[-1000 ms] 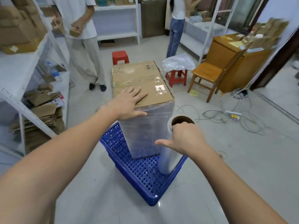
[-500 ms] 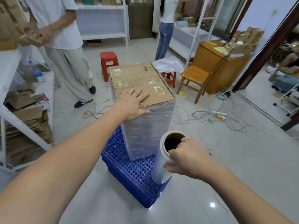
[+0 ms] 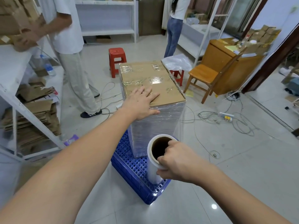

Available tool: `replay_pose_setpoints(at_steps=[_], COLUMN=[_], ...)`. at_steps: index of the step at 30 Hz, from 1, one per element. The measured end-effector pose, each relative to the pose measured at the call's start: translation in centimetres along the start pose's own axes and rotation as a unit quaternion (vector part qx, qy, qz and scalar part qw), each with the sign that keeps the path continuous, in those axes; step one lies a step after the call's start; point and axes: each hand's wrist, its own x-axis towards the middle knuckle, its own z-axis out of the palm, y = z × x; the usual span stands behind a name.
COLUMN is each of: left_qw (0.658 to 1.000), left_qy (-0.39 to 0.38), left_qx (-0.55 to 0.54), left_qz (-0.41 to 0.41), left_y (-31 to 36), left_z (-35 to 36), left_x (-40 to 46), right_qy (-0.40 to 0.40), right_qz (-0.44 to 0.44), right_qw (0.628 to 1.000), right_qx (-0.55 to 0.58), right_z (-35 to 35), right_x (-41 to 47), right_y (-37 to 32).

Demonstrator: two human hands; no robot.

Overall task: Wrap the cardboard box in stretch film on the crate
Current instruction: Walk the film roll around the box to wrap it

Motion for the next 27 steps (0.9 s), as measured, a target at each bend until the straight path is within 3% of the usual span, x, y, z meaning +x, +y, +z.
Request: replay_pose_setpoints(at_steps=[12,17,27], left_qw=[1.000,1.000,1.000], left_qy=[-0.005,-0.005,-0.002], left_qx=[-0.002,0.001,0.007], left_qz=[-0.008,-0.012,-0.021], left_y=[1.5,1.9,2.3], left_z=[-0.3,-0.3,0.1], left_x=[-0.6,-0.6,-0.6], right_qy=[-0.023,-0.005,-0.083], right_qz=[0.005,0.093,0.186], right_qw=[1.000,0.995,0.971], right_qx=[0.008,0.041,0.128], right_z=[-1.4,-2.4,-1.7], right_x=[0.4,-0.3,-0.3], right_y=[-1.2,-2.0,-1.1])
